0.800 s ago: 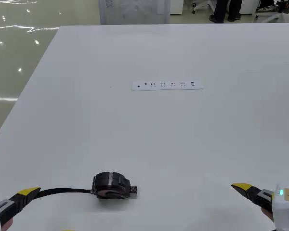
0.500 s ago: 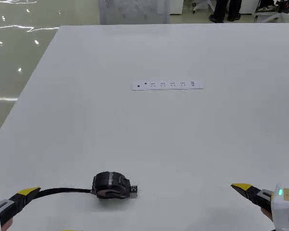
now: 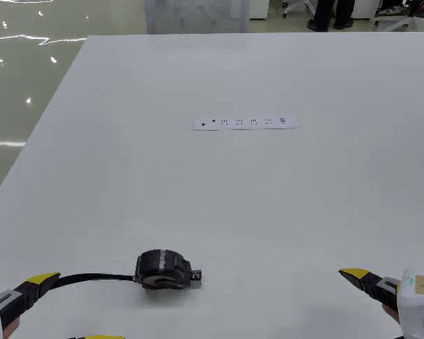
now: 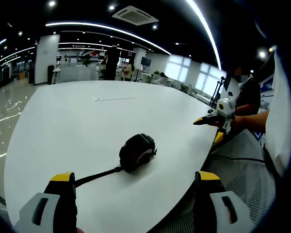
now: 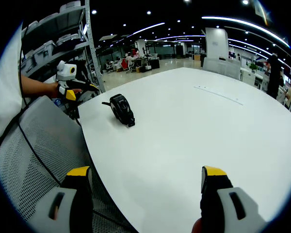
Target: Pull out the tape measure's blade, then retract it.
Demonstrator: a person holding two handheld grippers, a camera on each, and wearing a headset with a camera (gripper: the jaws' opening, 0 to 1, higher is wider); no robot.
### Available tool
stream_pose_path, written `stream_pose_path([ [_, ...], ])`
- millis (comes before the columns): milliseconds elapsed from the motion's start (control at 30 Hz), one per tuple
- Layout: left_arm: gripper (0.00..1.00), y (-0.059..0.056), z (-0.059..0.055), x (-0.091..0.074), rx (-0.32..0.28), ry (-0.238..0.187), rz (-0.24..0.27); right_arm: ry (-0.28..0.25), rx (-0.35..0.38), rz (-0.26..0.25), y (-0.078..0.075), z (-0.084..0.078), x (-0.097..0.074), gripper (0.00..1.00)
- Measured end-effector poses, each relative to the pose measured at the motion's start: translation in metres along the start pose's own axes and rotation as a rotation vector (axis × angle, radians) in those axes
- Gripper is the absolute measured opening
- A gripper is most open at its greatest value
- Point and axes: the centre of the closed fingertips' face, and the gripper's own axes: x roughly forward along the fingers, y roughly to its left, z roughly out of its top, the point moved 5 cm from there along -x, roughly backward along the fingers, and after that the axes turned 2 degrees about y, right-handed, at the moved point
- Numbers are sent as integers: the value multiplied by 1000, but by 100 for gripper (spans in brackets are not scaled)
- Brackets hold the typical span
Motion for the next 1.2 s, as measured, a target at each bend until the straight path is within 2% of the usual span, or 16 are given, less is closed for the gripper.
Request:
stream_pose_path([
  [767,99,0,0,1,3,4,-8,10,-1,11,2,-3,2,94],
  [1200,95,-1,4,7,32,26,-48,18,-23,39,4,0,10,92],
])
